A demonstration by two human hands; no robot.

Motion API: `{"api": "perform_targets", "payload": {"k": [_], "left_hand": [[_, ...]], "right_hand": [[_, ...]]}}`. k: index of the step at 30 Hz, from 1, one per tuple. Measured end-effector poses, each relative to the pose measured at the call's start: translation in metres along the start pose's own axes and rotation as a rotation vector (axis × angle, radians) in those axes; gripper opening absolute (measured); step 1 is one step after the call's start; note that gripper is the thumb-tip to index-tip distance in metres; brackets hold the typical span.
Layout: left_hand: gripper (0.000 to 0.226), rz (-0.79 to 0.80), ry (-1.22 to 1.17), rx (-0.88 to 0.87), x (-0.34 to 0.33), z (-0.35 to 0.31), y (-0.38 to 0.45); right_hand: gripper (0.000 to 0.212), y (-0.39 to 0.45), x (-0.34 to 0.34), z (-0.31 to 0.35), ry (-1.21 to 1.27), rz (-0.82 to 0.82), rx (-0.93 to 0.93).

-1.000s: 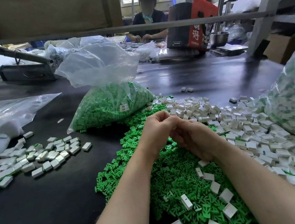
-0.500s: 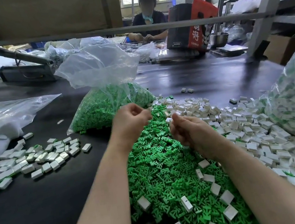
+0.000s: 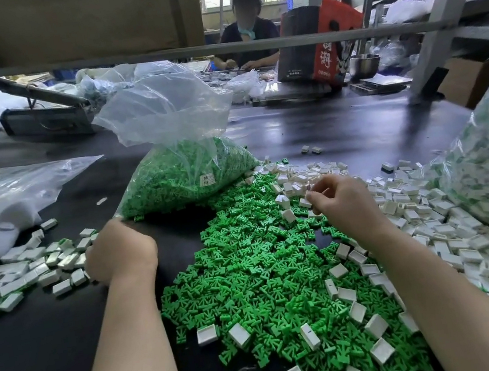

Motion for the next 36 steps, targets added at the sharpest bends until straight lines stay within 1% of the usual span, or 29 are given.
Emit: {"api": "perform_targets", "payload": {"k": [2,3,5,7,9,11,14,16,19,21,24,25,27,29,31,33,36], "left_hand": [[0.029,0.01,0.026,-0.018,0.001,-0.006,-0.001],[0.029,0.009,0.011,-0.044,0.002,-0.012,-0.001],[0.023,0.006,-0.093,-0.128,0.004,-0.034,-0.004],[0.012,0.028,-0.225,-0.238,0.003,-0.064,-0.011],[0.004,0.1,-0.314,-0.369,-0.002,-0.097,-0.023],[0.002,0.203,-0.392,-0.476,-0.012,-0.126,-0.038],[0.004,0.323,-0.473,-0.539,-0.026,-0.151,-0.057],[0.005,0.396,-0.491,-0.567,-0.034,-0.162,-0.067],[0.005,0.519,-0.551,-0.562,-0.046,-0.172,-0.082],[0.004,0.607,-0.636,-0.512,-0.052,-0.176,-0.09],[0.023,0.775,-0.884,-0.357,-0.06,-0.18,-0.1],[0.026,0.809,-0.955,-0.314,-0.06,-0.18,-0.101],[0.026,0.853,-1.019,-0.273,-0.06,-0.178,-0.101],[0.024,0.917,-1.027,-0.28,-0.062,-0.177,-0.104],[0.021,0.974,-1.042,-0.28,-0.063,-0.177,-0.108],[0.018,0.987,-1.065,-0.26,-0.063,-0.175,-0.107],[0.023,0.992,-1.043,-0.263,-0.064,-0.174,-0.105]], "right_hand": [[0.007,0.0,0.002,0.001,-0.203,-0.058,0.033],[0.009,0.0,0.001,0.001,-0.256,-0.067,0.045],[0.014,-0.003,-0.006,0.003,-0.278,-0.017,0.072],[0.023,-0.008,-0.022,0.005,-0.35,0.072,0.111],[0.032,-0.012,-0.036,0.006,-0.51,0.116,0.154],[0.037,-0.013,-0.042,0.005,-0.6,0.118,0.167],[0.035,-0.012,-0.045,0.004,-0.642,0.112,0.19],[0.029,-0.013,-0.041,0.01,-0.588,0.058,0.227],[0.014,-0.016,-0.03,0.017,-0.413,-0.016,0.256],[0.01,-0.016,-0.024,0.019,-0.234,0.005,0.23],[0.009,-0.015,-0.015,0.023,0.1,0.061,0.198],[0.008,-0.014,-0.014,0.023,0.186,0.09,0.187],[0.008,-0.015,-0.016,0.023,0.312,0.167,0.163],[0.009,-0.017,-0.02,0.024,0.385,0.224,0.153],[0.01,-0.017,-0.022,0.024,0.417,0.243,0.153],[0.013,-0.017,-0.022,0.025,0.433,0.256,0.157],[0.011,-0.017,-0.025,0.025,0.396,0.27,0.164]]}}
Point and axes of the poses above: each hand's wrist, its own y-axis towards the middle knuckle, its own x-axis out of the back of the hand, z = x × y, the point moved 9 cm from there along y, towards the middle knuckle, and after that the axes turned 10 degrees about -x, right-handed, at the moved point
